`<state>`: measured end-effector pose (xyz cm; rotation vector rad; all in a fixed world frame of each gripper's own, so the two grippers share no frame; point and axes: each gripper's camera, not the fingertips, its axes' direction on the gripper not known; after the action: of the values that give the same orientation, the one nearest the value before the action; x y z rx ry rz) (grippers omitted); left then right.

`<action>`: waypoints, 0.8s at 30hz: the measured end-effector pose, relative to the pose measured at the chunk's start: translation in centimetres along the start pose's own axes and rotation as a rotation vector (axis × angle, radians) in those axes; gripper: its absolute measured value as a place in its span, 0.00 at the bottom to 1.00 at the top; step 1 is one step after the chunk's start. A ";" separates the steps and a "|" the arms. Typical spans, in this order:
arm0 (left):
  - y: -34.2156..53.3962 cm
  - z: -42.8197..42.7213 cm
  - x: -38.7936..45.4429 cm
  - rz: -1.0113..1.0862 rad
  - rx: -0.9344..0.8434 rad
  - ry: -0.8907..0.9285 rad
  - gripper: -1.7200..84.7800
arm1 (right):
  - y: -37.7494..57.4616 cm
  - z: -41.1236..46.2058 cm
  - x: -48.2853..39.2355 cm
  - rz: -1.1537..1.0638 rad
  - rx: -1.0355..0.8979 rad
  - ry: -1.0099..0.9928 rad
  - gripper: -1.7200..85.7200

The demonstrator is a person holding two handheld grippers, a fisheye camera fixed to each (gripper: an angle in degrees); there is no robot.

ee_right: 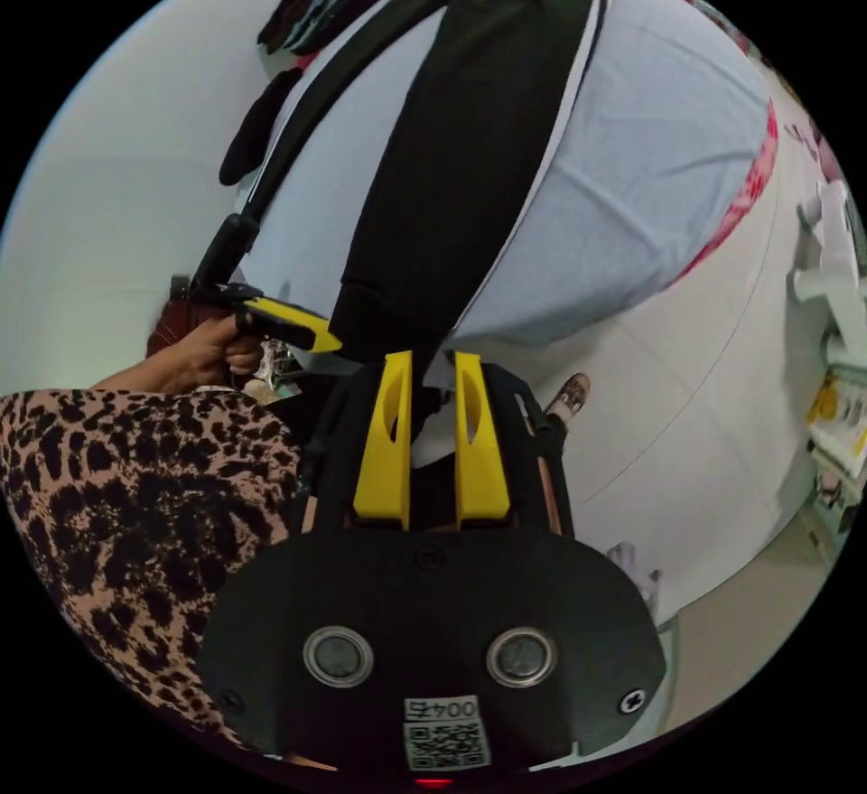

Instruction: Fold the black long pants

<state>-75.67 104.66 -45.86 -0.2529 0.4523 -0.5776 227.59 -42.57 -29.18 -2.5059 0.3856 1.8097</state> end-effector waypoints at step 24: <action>0.4 -1.5 7.1 -0.102 0.669 -0.194 0.07 | -17.2 -14.5 -1.0 -0.198 0.207 0.159 0.09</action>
<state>-70.86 100.78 -49.69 0.3083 0.0418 -0.7640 244.48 -28.14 -25.65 -2.4523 0.2985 1.4289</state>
